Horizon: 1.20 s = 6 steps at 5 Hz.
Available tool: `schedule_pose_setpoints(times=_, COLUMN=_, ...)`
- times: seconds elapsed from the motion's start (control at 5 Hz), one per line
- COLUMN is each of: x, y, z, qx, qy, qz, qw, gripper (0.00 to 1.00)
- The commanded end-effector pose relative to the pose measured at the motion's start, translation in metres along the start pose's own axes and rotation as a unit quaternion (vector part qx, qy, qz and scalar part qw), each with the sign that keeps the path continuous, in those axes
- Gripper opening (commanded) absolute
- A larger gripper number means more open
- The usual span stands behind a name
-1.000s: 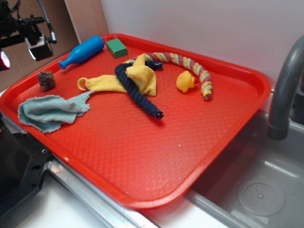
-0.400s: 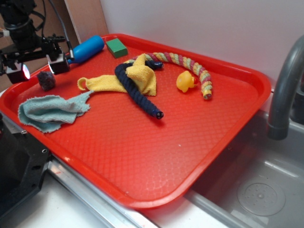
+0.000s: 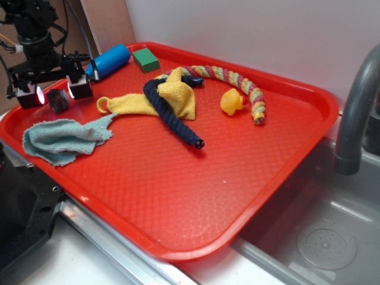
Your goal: Grab the rock.
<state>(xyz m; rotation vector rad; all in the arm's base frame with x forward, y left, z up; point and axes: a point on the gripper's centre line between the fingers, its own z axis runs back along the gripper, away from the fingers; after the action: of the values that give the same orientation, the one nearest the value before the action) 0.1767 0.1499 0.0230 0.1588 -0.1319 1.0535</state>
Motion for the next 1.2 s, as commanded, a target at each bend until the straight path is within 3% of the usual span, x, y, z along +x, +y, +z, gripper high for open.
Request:
schedule_pose_setpoints(times=0.0, x=-0.008, y=0.001, z=0.025, qx=-0.031, qy=-0.045, qz=-0.002, qw=0.999, gripper=0.0)
schedule_pose_setpoints(times=0.2, x=-0.024, y=-0.004, z=0.072, qx=-0.015, qy=-0.076, qz=-0.088, qw=0.993, gripper=0.0)
schedule_pose_setpoints(times=0.6, x=-0.069, y=-0.027, z=0.174, qx=-0.087, qy=0.013, qz=-0.266, qw=0.96, gripper=0.0)
schedule_pose_setpoints(times=0.8, x=-0.09, y=-0.028, z=0.184, qx=-0.104, qy=0.057, qz=-0.333, qw=0.936, gripper=0.0)
schedule_pose_setpoints(times=1.0, x=-0.114, y=-0.029, z=0.195, qx=-0.079, qy=0.045, qz=-0.368, qw=0.925, gripper=0.0)
